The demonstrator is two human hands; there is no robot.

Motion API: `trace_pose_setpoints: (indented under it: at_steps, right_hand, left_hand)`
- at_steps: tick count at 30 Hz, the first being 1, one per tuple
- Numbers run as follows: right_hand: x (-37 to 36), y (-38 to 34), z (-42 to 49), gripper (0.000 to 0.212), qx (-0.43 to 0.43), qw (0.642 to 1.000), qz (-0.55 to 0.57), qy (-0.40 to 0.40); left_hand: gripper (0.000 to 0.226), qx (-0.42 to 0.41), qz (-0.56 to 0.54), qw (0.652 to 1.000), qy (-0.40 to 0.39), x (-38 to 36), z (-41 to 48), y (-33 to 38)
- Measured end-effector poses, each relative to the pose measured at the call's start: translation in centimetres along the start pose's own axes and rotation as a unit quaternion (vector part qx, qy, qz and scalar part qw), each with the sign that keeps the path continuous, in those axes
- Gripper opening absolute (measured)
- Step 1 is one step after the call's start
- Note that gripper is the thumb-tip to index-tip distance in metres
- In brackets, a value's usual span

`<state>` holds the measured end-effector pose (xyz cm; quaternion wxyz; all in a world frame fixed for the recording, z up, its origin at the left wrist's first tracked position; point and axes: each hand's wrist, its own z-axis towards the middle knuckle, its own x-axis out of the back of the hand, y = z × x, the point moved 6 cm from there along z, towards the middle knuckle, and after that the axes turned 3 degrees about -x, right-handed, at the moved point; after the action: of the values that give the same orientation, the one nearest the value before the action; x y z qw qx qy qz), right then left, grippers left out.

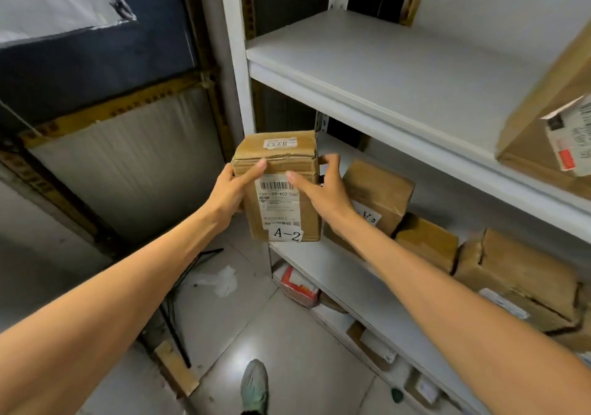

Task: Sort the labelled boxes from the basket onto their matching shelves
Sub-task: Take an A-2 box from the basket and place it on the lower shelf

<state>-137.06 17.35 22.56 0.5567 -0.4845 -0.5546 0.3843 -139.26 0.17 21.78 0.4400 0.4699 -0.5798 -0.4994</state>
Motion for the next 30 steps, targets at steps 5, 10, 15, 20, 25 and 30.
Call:
trace_pose_setpoints:
  at_steps: [5,10,15,20,25,30]
  right_hand:
    - [0.8,-0.5,4.2,0.048,-0.07,0.994,-0.024,0.079]
    - [0.9,-0.4,6.6,0.08,-0.072,0.993,-0.056,0.069]
    - [1.5,1.0,7.5,0.072,-0.122,0.976,-0.178,0.037]
    - [1.7,2.4,8.3,0.068,-0.141,0.929,-0.34,0.044]
    - [1.3,2.2,9.9,0.058,-0.065,0.878,-0.473,0.029]
    - [0.4,1.5,10.3,0.062,-0.02,0.846,-0.533,0.001]
  left_hand:
    - [0.096,0.038,0.009,0.998,-0.046,0.3,6.5,-0.7]
    - [0.055,0.065,0.012,0.995,-0.079,-1.4,10.9,-2.4]
    - [0.039,0.086,0.045,0.985,-0.141,-3.4,13.8,-4.4]
    - [0.019,0.1,0.035,0.98,-0.17,-4.6,15.3,-5.9]
    - [0.028,0.116,0.087,0.973,-0.182,-5.0,16.3,-5.6]
    - [0.074,-0.033,0.262,0.956,-0.131,-3.5,15.7,-3.0]
